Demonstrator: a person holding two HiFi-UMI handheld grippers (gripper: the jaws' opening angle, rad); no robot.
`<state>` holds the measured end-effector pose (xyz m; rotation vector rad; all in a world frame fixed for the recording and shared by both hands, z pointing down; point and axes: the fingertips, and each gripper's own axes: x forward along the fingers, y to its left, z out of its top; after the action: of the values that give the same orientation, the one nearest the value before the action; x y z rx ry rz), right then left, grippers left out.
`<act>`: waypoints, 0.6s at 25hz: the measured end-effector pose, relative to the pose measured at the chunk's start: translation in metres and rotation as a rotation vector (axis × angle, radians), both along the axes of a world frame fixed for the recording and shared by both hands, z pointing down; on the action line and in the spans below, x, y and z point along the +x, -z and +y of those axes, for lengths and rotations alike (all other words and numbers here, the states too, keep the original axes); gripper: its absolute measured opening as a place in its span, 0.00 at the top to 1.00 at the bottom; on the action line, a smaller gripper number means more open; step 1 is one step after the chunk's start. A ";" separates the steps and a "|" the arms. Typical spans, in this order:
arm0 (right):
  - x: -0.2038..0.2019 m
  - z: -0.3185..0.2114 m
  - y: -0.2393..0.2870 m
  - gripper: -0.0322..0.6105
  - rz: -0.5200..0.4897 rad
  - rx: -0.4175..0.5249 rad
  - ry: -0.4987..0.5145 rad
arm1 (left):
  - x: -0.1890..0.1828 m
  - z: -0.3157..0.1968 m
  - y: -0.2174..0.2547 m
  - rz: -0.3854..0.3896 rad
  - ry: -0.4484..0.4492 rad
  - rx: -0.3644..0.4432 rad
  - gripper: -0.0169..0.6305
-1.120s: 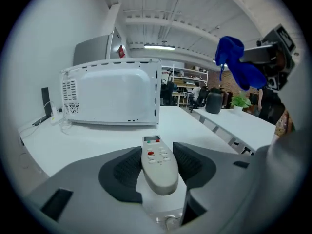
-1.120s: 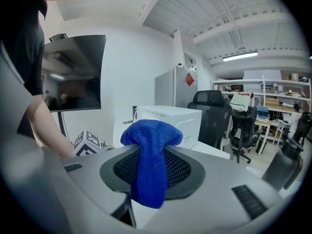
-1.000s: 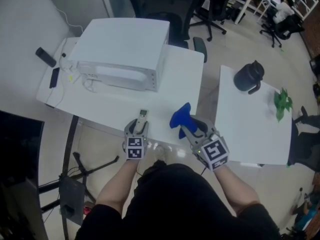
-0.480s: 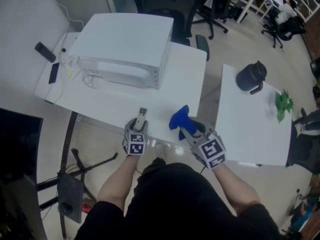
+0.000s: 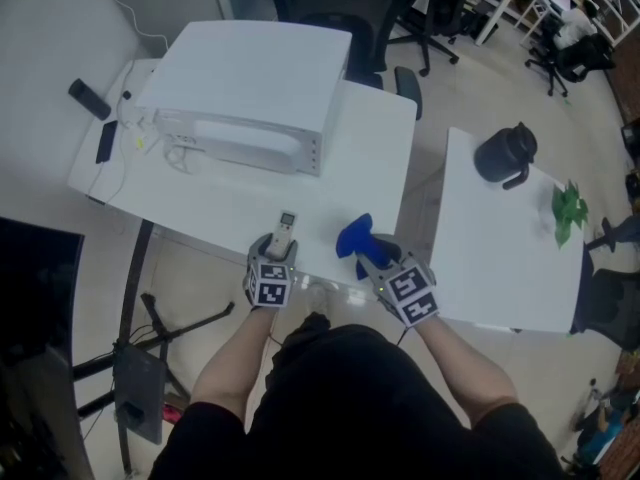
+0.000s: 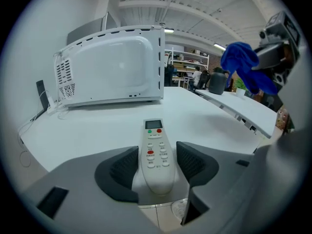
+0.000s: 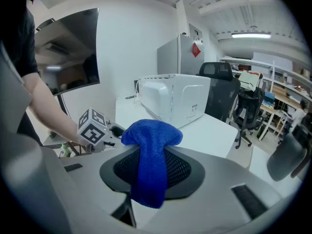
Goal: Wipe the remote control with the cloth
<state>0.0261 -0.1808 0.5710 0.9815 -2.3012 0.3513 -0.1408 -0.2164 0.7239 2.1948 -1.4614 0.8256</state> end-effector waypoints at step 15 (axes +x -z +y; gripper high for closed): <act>0.013 -0.023 -0.136 0.75 0.299 -0.168 0.038 | -0.009 0.043 0.052 0.090 0.026 0.085 0.57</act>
<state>0.0390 -0.2037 0.7065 0.8434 -1.9832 0.3504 -0.1495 -0.1729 0.6721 2.2384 -1.5037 0.6578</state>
